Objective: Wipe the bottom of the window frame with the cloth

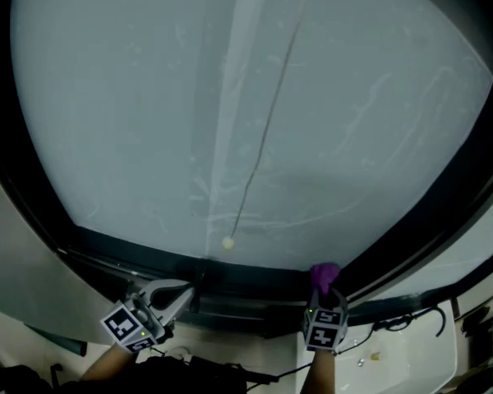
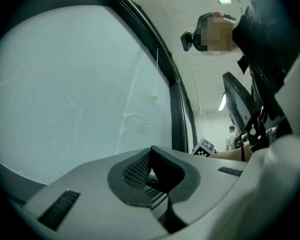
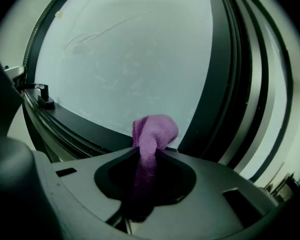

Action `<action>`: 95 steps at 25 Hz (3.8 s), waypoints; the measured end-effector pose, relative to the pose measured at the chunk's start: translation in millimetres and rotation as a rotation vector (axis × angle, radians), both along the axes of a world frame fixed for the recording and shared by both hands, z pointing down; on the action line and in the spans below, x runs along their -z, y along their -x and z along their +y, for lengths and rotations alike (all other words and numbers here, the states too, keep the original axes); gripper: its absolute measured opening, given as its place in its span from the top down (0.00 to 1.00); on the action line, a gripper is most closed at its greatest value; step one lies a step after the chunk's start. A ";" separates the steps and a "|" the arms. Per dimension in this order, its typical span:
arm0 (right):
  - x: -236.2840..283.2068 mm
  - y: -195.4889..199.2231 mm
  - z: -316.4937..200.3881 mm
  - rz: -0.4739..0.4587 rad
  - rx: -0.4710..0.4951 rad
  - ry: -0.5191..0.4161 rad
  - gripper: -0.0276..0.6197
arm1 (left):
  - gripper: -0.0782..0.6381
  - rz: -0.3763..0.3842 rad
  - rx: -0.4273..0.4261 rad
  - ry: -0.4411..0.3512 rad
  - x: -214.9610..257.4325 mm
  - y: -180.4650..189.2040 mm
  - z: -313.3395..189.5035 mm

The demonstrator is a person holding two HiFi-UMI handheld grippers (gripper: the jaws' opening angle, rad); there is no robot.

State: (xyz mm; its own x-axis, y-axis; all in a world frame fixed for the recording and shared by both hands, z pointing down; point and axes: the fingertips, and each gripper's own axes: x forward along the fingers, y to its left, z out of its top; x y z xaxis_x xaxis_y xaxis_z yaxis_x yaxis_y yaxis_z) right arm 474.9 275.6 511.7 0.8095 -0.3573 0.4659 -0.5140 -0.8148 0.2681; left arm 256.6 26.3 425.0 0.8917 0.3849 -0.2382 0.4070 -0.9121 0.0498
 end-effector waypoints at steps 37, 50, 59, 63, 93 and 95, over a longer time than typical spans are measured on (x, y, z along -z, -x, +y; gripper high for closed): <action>3.0 68.6 -116.8 0.002 0.138 -0.017 0.83 | 0.90 -0.085 0.303 0.017 -27.0 127.9 -105.7; 2.5 97.7 -166.0 -0.013 0.244 -0.023 0.83 | 0.90 -0.110 0.350 0.027 -35.0 157.8 -122.0; 3.7 111.3 -187.7 0.003 0.276 0.015 0.83 | 0.90 -0.130 0.365 0.041 -36.8 181.4 -129.7; 5.1 119.1 -201.7 0.006 0.302 0.011 0.83 | 0.90 -0.128 0.382 0.032 -40.9 188.6 -136.5; 31.3 155.4 -237.1 0.059 0.510 -0.021 0.83 | 0.90 -0.140 0.354 0.054 -44.7 188.2 -151.1; 31.2 160.6 -241.7 0.057 0.543 -0.026 0.83 | 0.90 -0.128 0.357 0.044 -45.0 186.6 -154.0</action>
State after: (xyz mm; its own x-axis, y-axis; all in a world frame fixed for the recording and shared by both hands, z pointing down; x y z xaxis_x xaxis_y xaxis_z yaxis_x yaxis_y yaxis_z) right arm 314.3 33.9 480.5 0.5288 -0.7420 0.4121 -0.8481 -0.4426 0.2912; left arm 70.0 -127.7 470.0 0.9914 0.0364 -0.1256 0.0518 -0.9912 0.1219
